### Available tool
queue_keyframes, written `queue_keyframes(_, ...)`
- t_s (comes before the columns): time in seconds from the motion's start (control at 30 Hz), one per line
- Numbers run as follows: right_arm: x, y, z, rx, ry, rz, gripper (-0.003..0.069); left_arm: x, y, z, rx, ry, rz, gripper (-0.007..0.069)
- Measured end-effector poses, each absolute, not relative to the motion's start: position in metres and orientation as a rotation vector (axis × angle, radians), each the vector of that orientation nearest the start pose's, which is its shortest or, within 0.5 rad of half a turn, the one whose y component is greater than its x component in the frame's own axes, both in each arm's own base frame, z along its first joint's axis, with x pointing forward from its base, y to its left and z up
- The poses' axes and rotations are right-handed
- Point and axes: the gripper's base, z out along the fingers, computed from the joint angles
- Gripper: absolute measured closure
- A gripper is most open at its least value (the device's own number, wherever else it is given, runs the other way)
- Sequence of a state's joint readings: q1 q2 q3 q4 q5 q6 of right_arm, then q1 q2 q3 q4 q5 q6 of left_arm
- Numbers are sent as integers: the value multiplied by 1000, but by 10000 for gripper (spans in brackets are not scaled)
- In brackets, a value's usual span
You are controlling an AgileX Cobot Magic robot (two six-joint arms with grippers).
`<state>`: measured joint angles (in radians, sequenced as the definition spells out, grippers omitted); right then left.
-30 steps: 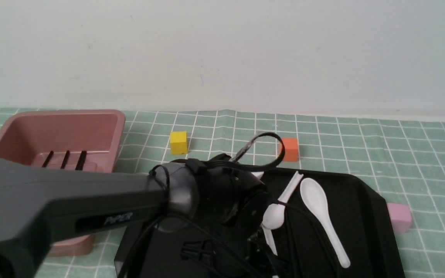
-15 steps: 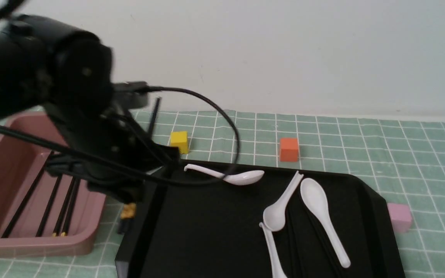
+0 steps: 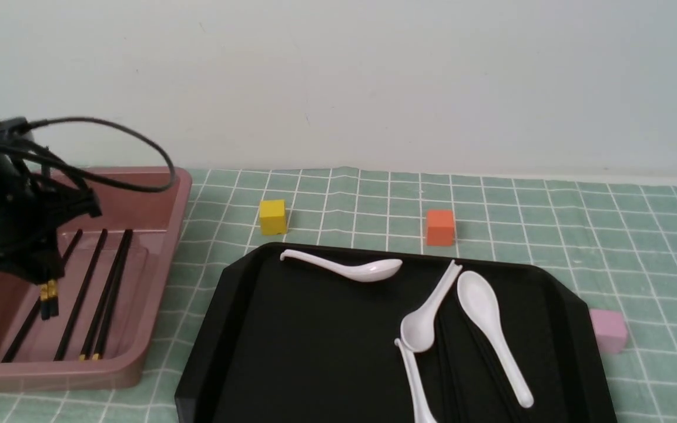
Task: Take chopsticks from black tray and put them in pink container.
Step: 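Place the chopsticks into the pink bin with the left gripper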
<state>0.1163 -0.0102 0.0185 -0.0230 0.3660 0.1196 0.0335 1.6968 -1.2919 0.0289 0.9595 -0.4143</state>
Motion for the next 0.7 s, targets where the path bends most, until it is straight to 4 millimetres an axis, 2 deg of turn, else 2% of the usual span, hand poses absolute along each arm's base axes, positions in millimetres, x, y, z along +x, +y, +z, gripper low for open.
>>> queue_keyframes(0.17,52,5,175,-11,1860,141,419,356,13,227,-718,2806,-56,465)
queue_keyframes(0.27,52,5,175,-11,1860,141,419,356,13,224,-756,2805,-62,394)
queue_keyframes(0.37,52,5,175,-11,1860,141,419,352,12,232,-767,2806,-80,337)
queue_keyframes(0.47,52,5,175,-11,1860,141,419,344,11,246,-734,2801,-87,323)
queue_keyframes(0.53,52,5,175,-12,1860,141,419,330,11,271,-666,2783,-89,335)
queue_keyframes(0.63,52,5,175,-12,1860,141,419,299,9,311,-547,2766,-93,425)
queue_keyframes(0.7,52,5,175,-12,1860,141,419,280,8,327,-504,2745,-101,495)
